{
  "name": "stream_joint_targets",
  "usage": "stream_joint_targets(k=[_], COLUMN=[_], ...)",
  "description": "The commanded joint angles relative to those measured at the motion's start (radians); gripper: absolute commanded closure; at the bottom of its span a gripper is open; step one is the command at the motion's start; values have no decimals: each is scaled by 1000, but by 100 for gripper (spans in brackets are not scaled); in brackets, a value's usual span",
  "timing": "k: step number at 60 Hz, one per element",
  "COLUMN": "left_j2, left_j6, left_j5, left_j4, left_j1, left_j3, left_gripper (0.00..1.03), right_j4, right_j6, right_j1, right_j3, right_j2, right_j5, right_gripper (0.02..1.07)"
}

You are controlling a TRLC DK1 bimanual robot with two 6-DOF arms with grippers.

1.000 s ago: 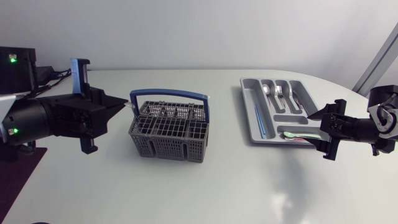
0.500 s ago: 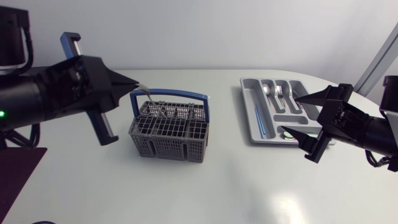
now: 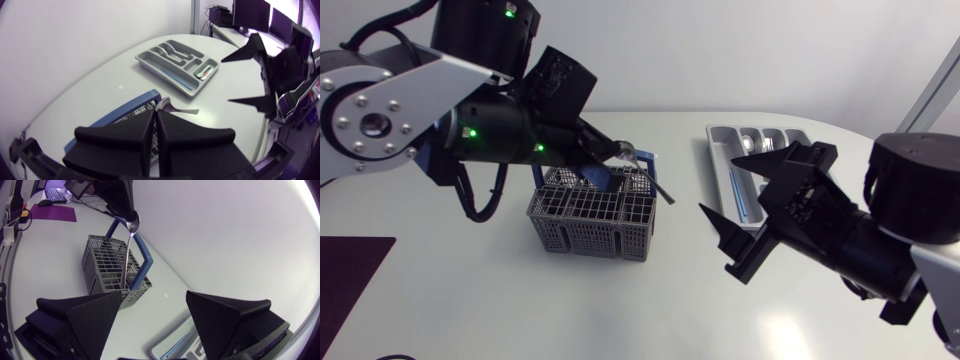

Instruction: Unload the cutlery basket into the drawer organizer.

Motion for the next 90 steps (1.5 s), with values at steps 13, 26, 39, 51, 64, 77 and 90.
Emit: stream_joint_targets(k=[13,26,39,51,64,77,90], left_j2=[70,126,144,152,161,161,156], left_j6=[-292,-340,-372,-383,-383,-383,-383], left_j5=[119,192,248,266,267,272,272], left_j4=[-51,-86,-114,-122,-125,-126,-128], left_j1=[-4,6,14,11,14,9,8], left_j3=[94,124,147,160,166,166,160], left_gripper=[100,100,100,100,100,100,100], right_j4=[179,295,402,446,457,459,460], right_j6=[58,9,-50,-76,-83,-85,-96], right_j1=[147,207,221,218,213,211,211], right_j3=[-49,-43,-43,-55,-59,-59,-54], right_j2=[98,187,279,292,295,307,321], right_j5=[161,233,268,284,287,287,291], right_gripper=[30,43,54,73,84,86,93])
